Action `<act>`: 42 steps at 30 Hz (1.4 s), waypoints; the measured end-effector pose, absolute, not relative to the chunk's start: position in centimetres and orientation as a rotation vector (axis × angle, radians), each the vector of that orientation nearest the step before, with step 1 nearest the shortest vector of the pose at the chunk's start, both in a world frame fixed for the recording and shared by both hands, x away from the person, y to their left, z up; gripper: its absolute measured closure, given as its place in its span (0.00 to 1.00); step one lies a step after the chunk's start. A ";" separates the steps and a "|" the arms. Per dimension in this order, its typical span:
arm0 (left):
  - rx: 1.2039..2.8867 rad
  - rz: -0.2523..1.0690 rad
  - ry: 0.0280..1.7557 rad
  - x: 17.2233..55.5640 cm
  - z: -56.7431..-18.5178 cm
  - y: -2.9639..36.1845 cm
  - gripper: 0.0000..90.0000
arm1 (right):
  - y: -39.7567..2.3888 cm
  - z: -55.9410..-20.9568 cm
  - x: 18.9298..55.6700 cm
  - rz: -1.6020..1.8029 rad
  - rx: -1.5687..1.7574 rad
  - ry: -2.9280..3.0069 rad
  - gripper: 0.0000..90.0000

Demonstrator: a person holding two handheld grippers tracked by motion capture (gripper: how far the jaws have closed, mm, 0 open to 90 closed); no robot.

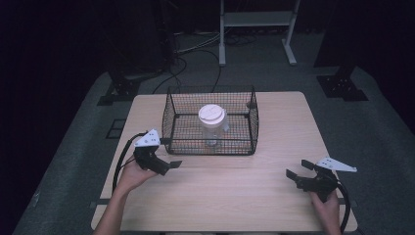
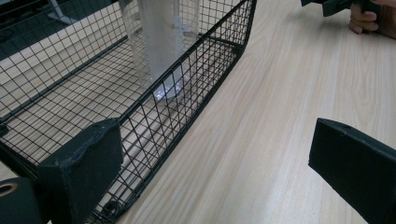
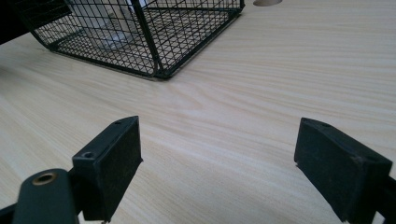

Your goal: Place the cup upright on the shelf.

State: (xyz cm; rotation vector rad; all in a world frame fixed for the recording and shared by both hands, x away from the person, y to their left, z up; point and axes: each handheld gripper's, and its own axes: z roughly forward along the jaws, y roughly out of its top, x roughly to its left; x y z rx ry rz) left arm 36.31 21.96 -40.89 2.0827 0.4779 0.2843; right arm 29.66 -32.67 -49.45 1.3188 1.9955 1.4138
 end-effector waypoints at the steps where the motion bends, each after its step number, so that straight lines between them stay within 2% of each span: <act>1: 2.081 0.283 0.477 36.2 -41.0 22.0 0.02 | -32.7 -49.4 29.7 1.415 1.320 1.995 0.15; 42: 2.034 0.274 0.550 31.6 -45.4 23.8 0.02 | -32.7 -49.4 29.7 1.410 1.320 1.999 0.15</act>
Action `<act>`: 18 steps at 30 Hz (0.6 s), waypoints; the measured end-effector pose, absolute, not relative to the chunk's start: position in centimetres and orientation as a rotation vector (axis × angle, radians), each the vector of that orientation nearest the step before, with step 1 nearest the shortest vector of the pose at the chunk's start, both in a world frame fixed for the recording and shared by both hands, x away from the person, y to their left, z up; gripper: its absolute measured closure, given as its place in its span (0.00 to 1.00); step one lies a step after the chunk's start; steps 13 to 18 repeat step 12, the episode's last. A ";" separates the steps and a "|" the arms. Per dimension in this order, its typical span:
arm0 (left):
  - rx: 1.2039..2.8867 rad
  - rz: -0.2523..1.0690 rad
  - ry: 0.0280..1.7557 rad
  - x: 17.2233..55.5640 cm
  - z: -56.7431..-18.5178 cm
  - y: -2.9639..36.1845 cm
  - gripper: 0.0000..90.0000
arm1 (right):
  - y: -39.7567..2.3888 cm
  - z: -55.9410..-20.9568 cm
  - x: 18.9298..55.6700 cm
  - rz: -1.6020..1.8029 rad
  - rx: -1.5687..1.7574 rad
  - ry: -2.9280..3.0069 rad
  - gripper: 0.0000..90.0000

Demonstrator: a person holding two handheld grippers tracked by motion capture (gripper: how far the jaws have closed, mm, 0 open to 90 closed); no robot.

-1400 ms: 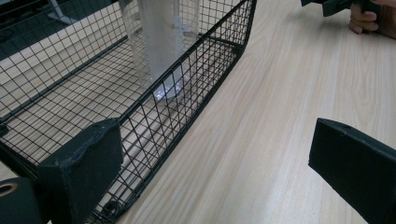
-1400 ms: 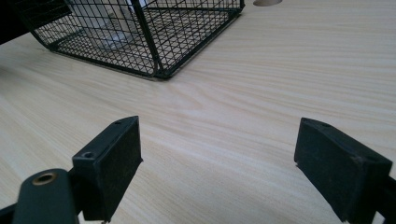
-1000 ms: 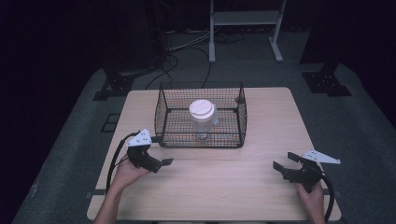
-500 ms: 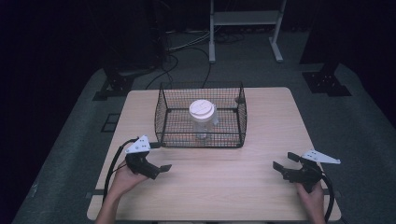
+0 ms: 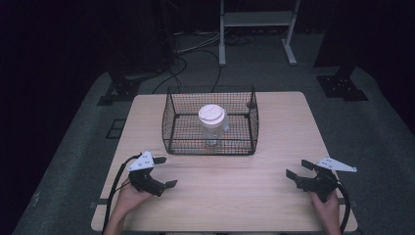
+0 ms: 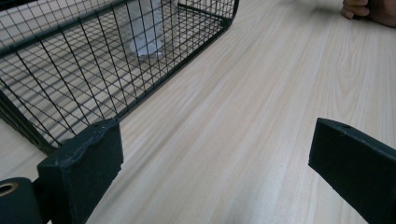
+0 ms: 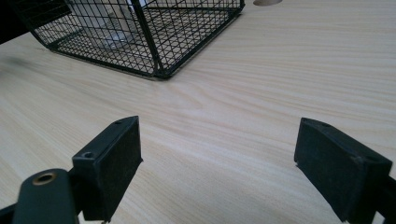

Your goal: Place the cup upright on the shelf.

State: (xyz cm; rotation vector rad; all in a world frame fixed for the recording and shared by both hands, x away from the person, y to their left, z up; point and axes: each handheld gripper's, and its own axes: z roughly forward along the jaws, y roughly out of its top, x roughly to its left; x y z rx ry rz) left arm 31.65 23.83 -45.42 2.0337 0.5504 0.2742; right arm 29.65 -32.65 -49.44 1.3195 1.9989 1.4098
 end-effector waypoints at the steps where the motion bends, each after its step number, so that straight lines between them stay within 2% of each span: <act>1: 2.028 0.272 0.557 31.5 -45.6 23.9 0.02 | -32.7 -49.4 29.7 1.410 1.319 1.999 0.15; 18: 1.986 0.310 0.582 29.9 -46.5 24.5 0.02 | -32.6 -49.4 29.6 1.408 1.318 1.999 0.15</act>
